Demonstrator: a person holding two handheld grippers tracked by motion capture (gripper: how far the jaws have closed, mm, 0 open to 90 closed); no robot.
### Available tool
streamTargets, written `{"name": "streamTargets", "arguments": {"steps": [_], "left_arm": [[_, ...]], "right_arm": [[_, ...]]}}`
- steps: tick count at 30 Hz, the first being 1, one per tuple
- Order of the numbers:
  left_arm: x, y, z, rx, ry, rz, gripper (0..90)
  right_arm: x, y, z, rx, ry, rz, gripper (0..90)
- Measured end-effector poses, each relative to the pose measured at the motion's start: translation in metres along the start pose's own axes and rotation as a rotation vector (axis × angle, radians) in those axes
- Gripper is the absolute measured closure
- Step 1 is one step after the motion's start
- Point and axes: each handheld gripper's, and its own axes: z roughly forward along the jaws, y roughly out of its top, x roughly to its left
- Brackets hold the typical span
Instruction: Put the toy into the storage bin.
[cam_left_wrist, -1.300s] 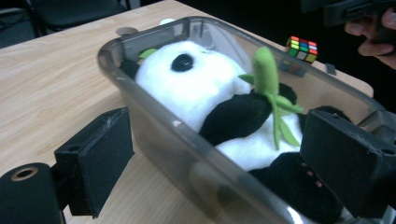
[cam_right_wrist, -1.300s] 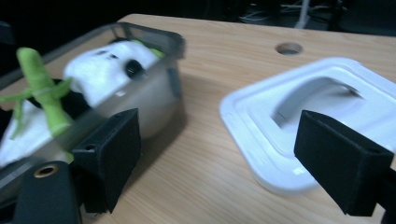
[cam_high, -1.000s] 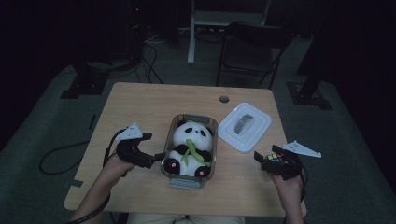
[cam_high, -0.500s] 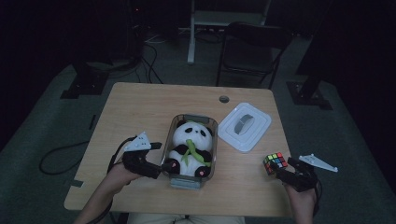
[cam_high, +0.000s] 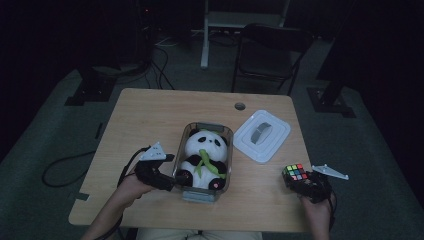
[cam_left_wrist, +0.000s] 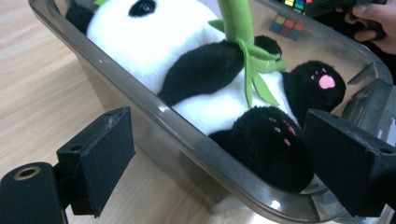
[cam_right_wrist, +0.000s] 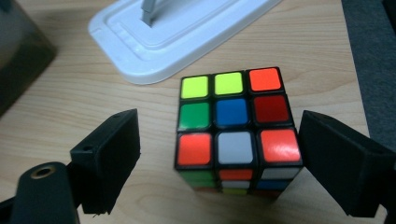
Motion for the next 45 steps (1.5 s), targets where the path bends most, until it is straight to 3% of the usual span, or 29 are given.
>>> {"name": "streamTargets", "arguments": {"steps": [8,12,15,21,24,28,34,37,42,45], "left_arm": [[0.006,0.0,0.007,0.029,0.01,-0.044,11.1],[0.01,-0.002,0.012,0.052,0.035,-0.06,11.1],[0.011,-0.003,0.015,0.071,0.079,-0.057,11.1],[0.007,-0.001,0.018,0.093,0.103,-0.031,11.2],[0.009,-0.001,0.021,0.101,0.099,-0.047,11.1],[0.008,0.0,0.022,0.099,0.099,-0.045,11.1],[0.008,0.001,0.019,0.066,0.051,-0.046,11.0],[0.009,0.0,0.017,0.046,0.029,-0.054,9.4],[0.007,0.001,0.012,0.018,0.007,-0.037,7.7],[0.006,0.005,0.005,-0.005,0.017,-0.035,4.6]], "right_arm": [[0.002,0.001,0.009,0.036,-0.021,-0.015,16.6],[0.001,-0.001,0.012,0.047,-0.023,-0.007,18.7],[0.0,-0.001,0.013,0.05,-0.02,-0.004,18.8],[0.001,0.002,0.018,0.062,-0.029,-0.012,18.9],[0.001,0.001,0.022,0.072,-0.035,-0.011,19.8],[-0.001,0.0,0.022,0.061,-0.054,-0.006,30.0],[0.001,0.005,0.019,0.066,-0.072,-0.04,33.7],[0.0,0.009,0.017,0.068,-0.046,-0.025,33.7],[0.006,0.009,0.018,0.1,-0.048,-0.055,33.8],[0.011,0.012,0.016,0.103,-0.04,-0.071,33.8]]}}
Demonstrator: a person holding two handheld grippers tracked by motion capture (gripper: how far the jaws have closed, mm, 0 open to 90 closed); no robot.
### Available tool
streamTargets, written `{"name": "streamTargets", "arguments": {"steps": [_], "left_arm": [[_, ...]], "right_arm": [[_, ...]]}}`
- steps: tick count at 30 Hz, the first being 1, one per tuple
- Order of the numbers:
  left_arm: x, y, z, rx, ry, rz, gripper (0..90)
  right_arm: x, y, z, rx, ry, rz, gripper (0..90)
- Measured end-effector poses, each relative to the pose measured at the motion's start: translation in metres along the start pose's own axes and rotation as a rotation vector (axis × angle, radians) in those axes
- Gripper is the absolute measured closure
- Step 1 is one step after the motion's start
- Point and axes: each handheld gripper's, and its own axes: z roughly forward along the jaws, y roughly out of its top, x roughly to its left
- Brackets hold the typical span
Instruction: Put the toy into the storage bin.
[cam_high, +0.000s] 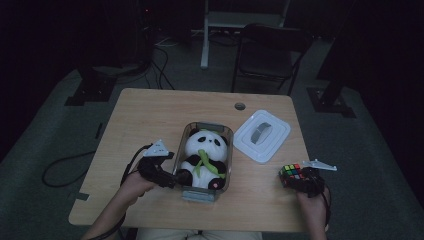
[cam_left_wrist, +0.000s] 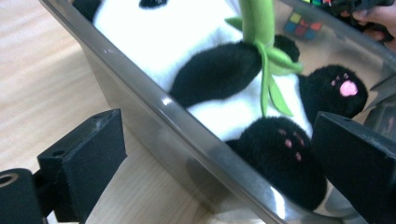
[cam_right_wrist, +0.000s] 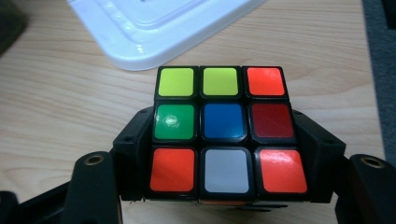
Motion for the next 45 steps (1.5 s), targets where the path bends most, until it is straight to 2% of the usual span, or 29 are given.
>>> {"name": "streamTargets", "arguments": {"steps": [5,10,14,19,22,25,27,30,34,37,43,45], "left_arm": [[0.001,0.003,-0.011,-0.035,0.01,-0.009,2.9],[0.002,0.0,-0.015,-0.026,0.034,-0.022,1.2],[0.0,-0.002,-0.014,-0.015,0.034,-0.011,1.1],[0.004,-0.002,-0.021,-0.03,0.059,-0.017,1.1],[0.008,-0.005,-0.023,-0.034,0.064,-0.032,1.2],[0.01,-0.008,-0.023,-0.024,0.076,-0.038,1.2],[0.011,-0.01,-0.023,-0.025,0.074,-0.061,1.2],[0.011,-0.01,-0.024,-0.03,0.079,-0.061,1.2],[0.011,-0.009,-0.028,-0.044,0.061,-0.055,1.2],[0.009,-0.009,-0.03,-0.05,0.043,-0.047,1.2],[0.007,-0.007,-0.031,-0.064,0.032,-0.034,1.3],[0.006,-0.006,-0.031,-0.066,0.03,-0.032,1.3]], "right_arm": [[0.013,0.011,-0.01,-0.011,0.029,-0.05,33.8],[0.03,0.025,-0.025,-0.043,0.08,-0.1,33.8],[0.046,0.035,-0.037,-0.077,0.127,-0.141,33.8],[0.068,0.049,-0.053,-0.115,0.186,-0.205,33.8],[0.082,0.057,-0.062,-0.139,0.231,-0.244,33.8],[0.098,0.065,-0.072,-0.163,0.298,-0.286,33.8],[0.11,0.07,-0.077,-0.175,0.332,-0.321,33.8],[0.129,0.077,-0.082,-0.188,0.389,-0.367,33.8],[0.157,0.084,-0.082,-0.187,0.476,-0.431,33.8],[0.177,0.088,-0.077,-0.177,0.523,-0.483,33.8],[0.21,0.094,-0.053,-0.119,0.597,-0.555,33.8],[0.218,0.094,-0.043,-0.094,0.608,-0.575,33.8]]}}
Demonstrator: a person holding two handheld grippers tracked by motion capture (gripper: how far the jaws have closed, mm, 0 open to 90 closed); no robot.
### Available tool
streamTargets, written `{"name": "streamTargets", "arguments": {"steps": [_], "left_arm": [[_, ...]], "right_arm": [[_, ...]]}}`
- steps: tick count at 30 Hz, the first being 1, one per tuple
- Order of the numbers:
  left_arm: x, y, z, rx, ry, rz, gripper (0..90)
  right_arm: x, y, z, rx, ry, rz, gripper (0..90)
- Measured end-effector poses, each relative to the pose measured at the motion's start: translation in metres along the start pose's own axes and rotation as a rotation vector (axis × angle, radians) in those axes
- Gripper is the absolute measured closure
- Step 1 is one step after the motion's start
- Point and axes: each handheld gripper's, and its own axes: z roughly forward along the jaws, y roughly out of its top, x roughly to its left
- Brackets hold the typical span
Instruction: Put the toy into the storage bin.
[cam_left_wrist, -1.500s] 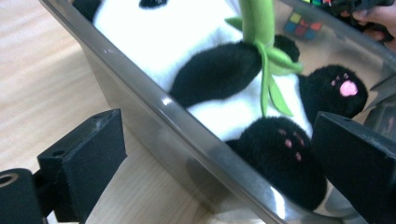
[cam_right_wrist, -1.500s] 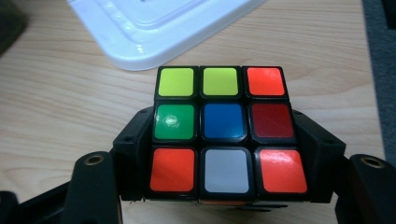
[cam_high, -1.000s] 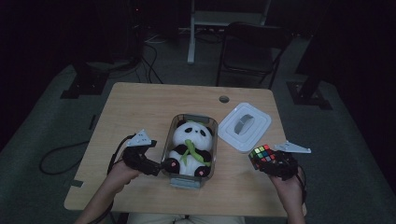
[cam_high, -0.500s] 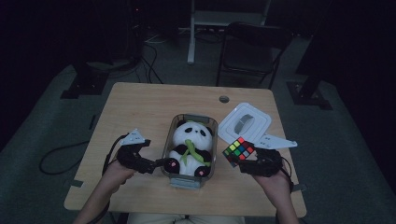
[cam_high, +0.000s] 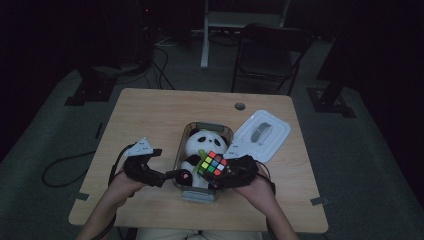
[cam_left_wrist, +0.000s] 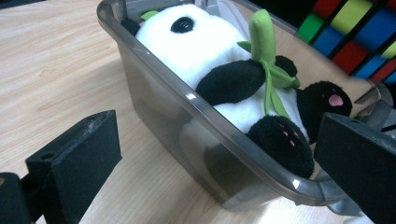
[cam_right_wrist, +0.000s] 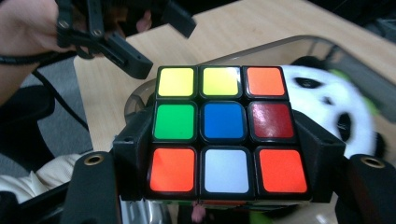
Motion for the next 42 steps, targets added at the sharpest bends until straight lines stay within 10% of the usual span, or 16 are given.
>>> {"name": "streamTargets", "arguments": {"steps": [10,18,21,29,42], "left_arm": [[-0.005,0.005,0.001,-0.004,-0.022,0.003,1.8],[-0.02,0.019,-0.001,-0.03,-0.066,0.056,1.8],[-0.029,0.024,-0.002,-0.048,-0.085,0.091,8.5],[-0.048,0.031,0.004,-0.042,-0.213,0.191,64.3],[-0.048,0.034,0.027,0.022,-0.203,0.202,84.6]], "right_arm": [[0.001,-0.006,0.041,0.134,0.043,-0.002,33.3],[-0.009,-0.002,0.018,0.041,0.1,0.073,27.9],[-0.011,-0.001,0.008,0.002,0.075,0.082,37.1],[-0.006,-0.001,-0.005,-0.042,0.03,0.059,87.7],[-0.008,-0.008,0.006,0.023,0.011,0.062,90.0]]}}
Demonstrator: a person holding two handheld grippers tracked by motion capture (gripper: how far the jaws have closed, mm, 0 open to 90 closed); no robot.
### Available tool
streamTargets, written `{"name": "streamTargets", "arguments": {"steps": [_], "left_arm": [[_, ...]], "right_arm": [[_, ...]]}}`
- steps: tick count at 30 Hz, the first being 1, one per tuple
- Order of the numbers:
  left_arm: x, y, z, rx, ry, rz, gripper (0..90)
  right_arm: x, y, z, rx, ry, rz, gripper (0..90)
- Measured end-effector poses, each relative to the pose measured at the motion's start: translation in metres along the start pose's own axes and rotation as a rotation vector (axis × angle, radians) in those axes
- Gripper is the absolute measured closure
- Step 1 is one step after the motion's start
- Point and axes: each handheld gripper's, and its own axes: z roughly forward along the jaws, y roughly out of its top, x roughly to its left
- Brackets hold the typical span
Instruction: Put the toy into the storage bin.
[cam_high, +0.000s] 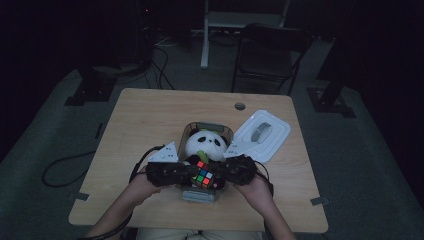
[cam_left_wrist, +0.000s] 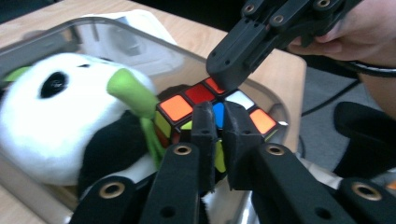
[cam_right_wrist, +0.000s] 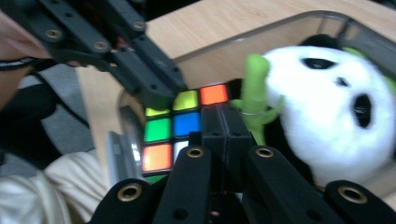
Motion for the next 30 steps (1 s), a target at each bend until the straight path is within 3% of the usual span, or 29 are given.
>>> {"name": "streamTargets", "arguments": {"steps": [1,4,8,10,13,18,20,21,22,23,24,26,30], "left_arm": [[0.001,0.0,0.001,0.01,0.017,-0.001,89.2],[0.002,0.001,0.003,0.019,0.019,-0.002,89.9],[-0.002,0.001,0.009,0.053,0.038,0.035,90.0],[0.0,0.0,0.011,0.048,0.019,0.021,90.0],[0.001,0.0,0.013,0.051,0.027,0.036,90.0],[0.008,-0.006,0.012,0.048,0.024,0.007,90.0],[0.011,-0.008,0.011,0.063,0.069,0.007,90.0],[0.012,-0.009,0.016,0.147,0.159,0.027,90.0],[0.016,-0.018,0.026,0.225,0.195,0.056,90.0],[0.02,-0.021,0.023,0.164,0.136,-0.004,90.0],[0.022,-0.023,0.021,0.147,0.135,-0.018,90.0],[0.02,-0.021,0.017,0.14,0.161,-0.009,90.0],[0.019,-0.013,0.007,0.06,0.09,-0.055,87.1]], "right_arm": [[-0.001,0.0,0.0,0.001,-0.002,0.005,90.0],[-0.002,0.0,0.002,0.004,-0.001,0.007,90.0],[0.002,-0.001,0.01,0.03,-0.01,-0.008,90.0],[0.001,-0.004,0.012,0.04,-0.026,-0.003,90.0],[-0.001,-0.007,0.012,0.047,-0.026,0.003,90.0],[0.0,-0.006,0.016,0.058,-0.036,-0.001,90.0],[-0.001,-0.005,0.018,0.059,-0.033,0.003,90.0],[-0.002,-0.005,0.019,0.06,-0.032,0.005,90.0],[-0.003,-0.005,0.018,0.046,-0.029,0.01,90.0],[-0.004,-0.004,0.018,0.051,-0.028,0.015,90.0],[-0.004,-0.004,0.017,0.051,-0.048,0.012,90.0],[-0.004,-0.004,0.017,0.053,-0.055,0.012,90.0],[-0.005,-0.003,0.018,0.055,-0.051,0.017,90.0]]}}
